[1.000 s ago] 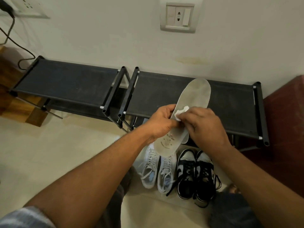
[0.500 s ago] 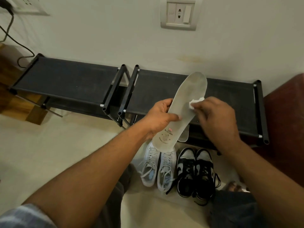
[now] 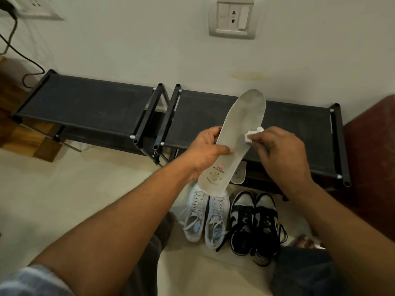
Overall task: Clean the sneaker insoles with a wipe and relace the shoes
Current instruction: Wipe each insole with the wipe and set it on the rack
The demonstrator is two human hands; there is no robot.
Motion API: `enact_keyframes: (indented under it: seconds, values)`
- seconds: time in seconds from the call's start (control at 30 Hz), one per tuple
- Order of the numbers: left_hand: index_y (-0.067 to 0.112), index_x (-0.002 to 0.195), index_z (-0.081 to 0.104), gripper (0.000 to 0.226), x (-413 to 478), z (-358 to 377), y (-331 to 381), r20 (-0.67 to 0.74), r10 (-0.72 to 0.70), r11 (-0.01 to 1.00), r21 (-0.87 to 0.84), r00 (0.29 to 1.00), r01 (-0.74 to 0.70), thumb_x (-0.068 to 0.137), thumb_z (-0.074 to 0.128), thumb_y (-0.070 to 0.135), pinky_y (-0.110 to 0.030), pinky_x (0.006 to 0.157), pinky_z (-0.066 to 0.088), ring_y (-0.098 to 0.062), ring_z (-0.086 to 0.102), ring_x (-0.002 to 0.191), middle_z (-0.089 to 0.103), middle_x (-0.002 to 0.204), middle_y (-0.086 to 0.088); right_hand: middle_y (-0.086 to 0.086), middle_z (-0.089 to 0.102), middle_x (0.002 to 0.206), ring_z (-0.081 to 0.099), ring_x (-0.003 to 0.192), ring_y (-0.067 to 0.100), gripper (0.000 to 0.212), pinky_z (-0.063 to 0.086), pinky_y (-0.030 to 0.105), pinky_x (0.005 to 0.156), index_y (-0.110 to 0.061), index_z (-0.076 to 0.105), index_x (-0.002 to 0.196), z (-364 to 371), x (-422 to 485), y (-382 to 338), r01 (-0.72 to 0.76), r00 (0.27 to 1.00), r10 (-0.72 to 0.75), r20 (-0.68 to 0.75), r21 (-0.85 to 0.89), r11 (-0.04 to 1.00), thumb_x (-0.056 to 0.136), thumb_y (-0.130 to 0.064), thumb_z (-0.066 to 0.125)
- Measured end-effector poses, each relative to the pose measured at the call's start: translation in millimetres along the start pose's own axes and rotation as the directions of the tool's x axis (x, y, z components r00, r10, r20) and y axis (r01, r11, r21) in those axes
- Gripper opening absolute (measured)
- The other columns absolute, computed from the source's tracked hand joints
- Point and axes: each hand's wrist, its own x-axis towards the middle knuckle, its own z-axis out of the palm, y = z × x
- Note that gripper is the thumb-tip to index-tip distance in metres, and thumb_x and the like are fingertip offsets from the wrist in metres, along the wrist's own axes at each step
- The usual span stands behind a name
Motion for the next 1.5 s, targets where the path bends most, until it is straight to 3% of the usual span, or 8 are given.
enact_keyframes:
  seconds: [0.17,0.3,0.43,0.6,0.73,0.87,1.3,1.5]
  values:
    - [0.014,0.133,0.067,0.052,-1.1,0.5,-1.4,0.002,-0.010,1.000,-0.024,1.000,0.010,0.087,0.078,-0.008,-0.044,0.088,0.063,-0.029,0.077,0.104,0.080,0.115,-0.010,0.001,0.076,0.096,0.072,0.084,0.026,0.018,0.058,0.043,0.076,-0.018,0.081,0.103,10.9,-13.4,-25.8,0.231,0.969,-0.231,0.085,0.012,0.973,0.086,-0.012,0.083]
    - [0.016,0.135,0.065,0.048,0.5,-1.1,0.2,0.011,-0.012,1.000,-0.004,1.000,0.012,0.092,0.075,-0.003,-0.048,0.094,0.062,-0.027,0.077,0.107,0.079,0.117,-0.007,-0.001,0.075,0.101,0.070,0.089,0.018,0.019,0.060,0.043,0.084,-0.019,0.080,0.110,-1.5,0.6,-0.1,-0.020,1.000,0.020,-0.020,0.027,0.999,0.092,-0.017,0.077]
    - [0.013,0.133,0.068,0.048,-1.5,0.5,-0.3,0.024,-0.014,1.000,-0.018,1.000,0.014,0.090,0.077,-0.006,-0.044,0.089,0.063,-0.030,0.077,0.105,0.079,0.116,-0.010,0.001,0.076,0.097,0.073,0.086,0.025,0.017,0.059,0.043,0.078,-0.017,0.082,0.104,10.1,-13.4,-27.1,0.213,0.974,-0.213,0.078,0.006,0.977,0.087,-0.014,0.082]
    - [0.014,0.138,0.065,0.046,-1.8,1.9,1.2,0.091,-0.028,1.000,0.009,0.995,0.027,0.097,0.067,-0.006,-0.049,0.095,0.062,-0.030,0.077,0.107,0.079,0.119,-0.010,-0.001,0.074,0.103,0.070,0.090,0.018,0.019,0.060,0.040,0.083,-0.020,0.079,0.112,-1.5,2.6,1.9,-0.080,0.996,0.080,-0.028,-0.004,0.997,0.093,-0.022,0.075]
    - [0.008,0.137,0.066,0.044,-5.1,4.5,-0.7,0.113,-0.018,1.000,-0.002,0.993,0.018,0.096,0.067,-0.009,-0.047,0.095,0.063,-0.036,0.074,0.110,0.076,0.122,-0.018,0.001,0.077,0.097,0.072,0.086,0.022,0.019,0.054,0.033,0.080,-0.017,0.081,0.104,9.0,-13.0,-27.1,0.191,0.980,-0.191,0.062,0.019,0.981,0.085,-0.014,0.083]
    - [0.013,0.141,0.063,0.049,-3.1,2.7,-0.3,0.133,-0.025,0.999,0.045,0.991,0.019,0.097,0.066,-0.007,-0.052,0.100,0.060,-0.032,0.075,0.111,0.077,0.122,-0.013,-0.003,0.074,0.106,0.070,0.095,0.016,0.019,0.057,0.037,0.089,-0.022,0.079,0.110,0.2,1.6,1.0,-0.072,0.996,0.075,-0.051,0.059,0.996,0.092,-0.019,0.077]
    - [0.007,0.136,0.066,0.047,-4.2,7.0,-6.5,0.172,-0.009,1.000,0.023,0.985,0.005,0.095,0.063,-0.014,-0.047,0.093,0.061,-0.031,0.075,0.101,0.076,0.115,-0.019,-0.001,0.074,0.097,0.070,0.086,0.021,0.018,0.054,0.038,0.081,-0.019,0.081,0.106,11.8,-14.5,-26.1,0.173,0.983,-0.176,0.058,0.045,0.984,0.088,-0.016,0.081]
    - [0.010,0.139,0.065,0.050,-5.6,9.7,-2.8,0.177,0.007,0.997,0.076,0.984,-0.020,0.095,0.063,-0.014,-0.055,0.101,0.059,-0.035,0.074,0.110,0.076,0.120,-0.020,-0.002,0.075,0.105,0.071,0.094,0.021,0.020,0.058,0.043,0.087,-0.022,0.080,0.110,1.7,-1.1,-9.5,-0.037,0.998,0.038,-0.042,0.040,0.999,0.091,-0.017,0.077]
